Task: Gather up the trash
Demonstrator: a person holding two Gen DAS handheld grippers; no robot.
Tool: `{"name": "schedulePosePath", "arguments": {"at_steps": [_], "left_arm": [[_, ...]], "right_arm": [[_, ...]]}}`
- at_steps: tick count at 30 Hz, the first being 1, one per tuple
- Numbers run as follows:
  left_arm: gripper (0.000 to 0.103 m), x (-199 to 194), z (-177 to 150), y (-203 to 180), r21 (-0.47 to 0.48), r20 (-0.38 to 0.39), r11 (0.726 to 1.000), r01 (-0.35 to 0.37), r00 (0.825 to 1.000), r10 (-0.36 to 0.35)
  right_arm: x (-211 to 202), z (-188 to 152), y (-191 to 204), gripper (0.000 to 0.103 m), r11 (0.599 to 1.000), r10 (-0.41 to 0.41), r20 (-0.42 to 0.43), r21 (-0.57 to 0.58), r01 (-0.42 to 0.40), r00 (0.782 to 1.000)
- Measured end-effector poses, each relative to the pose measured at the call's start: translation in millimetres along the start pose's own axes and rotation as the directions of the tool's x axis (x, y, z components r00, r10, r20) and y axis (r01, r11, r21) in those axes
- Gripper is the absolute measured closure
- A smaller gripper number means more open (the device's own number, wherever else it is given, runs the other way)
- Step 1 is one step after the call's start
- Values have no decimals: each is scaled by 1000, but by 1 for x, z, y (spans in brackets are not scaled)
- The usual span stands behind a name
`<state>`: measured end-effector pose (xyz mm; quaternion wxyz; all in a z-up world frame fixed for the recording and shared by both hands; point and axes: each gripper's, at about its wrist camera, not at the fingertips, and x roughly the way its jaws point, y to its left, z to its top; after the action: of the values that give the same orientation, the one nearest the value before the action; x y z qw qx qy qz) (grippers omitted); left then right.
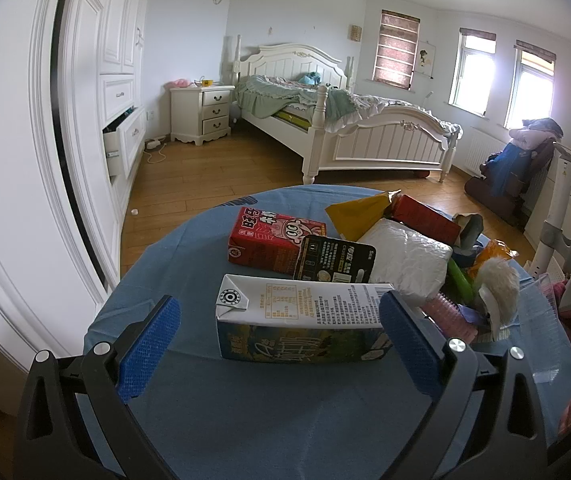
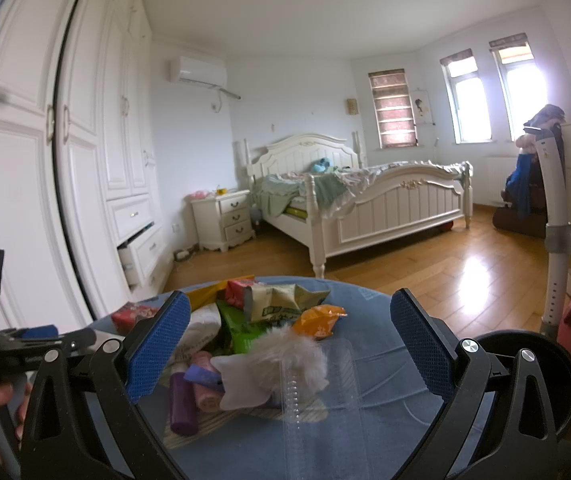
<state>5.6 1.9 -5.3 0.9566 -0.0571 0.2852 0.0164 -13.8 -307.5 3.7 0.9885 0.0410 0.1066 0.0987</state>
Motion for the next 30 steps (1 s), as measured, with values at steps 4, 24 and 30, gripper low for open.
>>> {"name": "schedulePosePath", "arguments": {"at_steps": [4,24,30], "left_arm": [[5,0,0,0,-3,1,1000,2,1000,-2],[5,0,0,1,-17,13,1000,13,1000,-13],[5,-11,1,7,10,54,997,77,996,-77]], "right_arm": [[0,0,0,4,1000,0,0,0,0,1000],[0,1,0,4,1000,0,-1,0,0,1000],[7,1,0,4,1000,26,-34,-3,-26,999]]}}
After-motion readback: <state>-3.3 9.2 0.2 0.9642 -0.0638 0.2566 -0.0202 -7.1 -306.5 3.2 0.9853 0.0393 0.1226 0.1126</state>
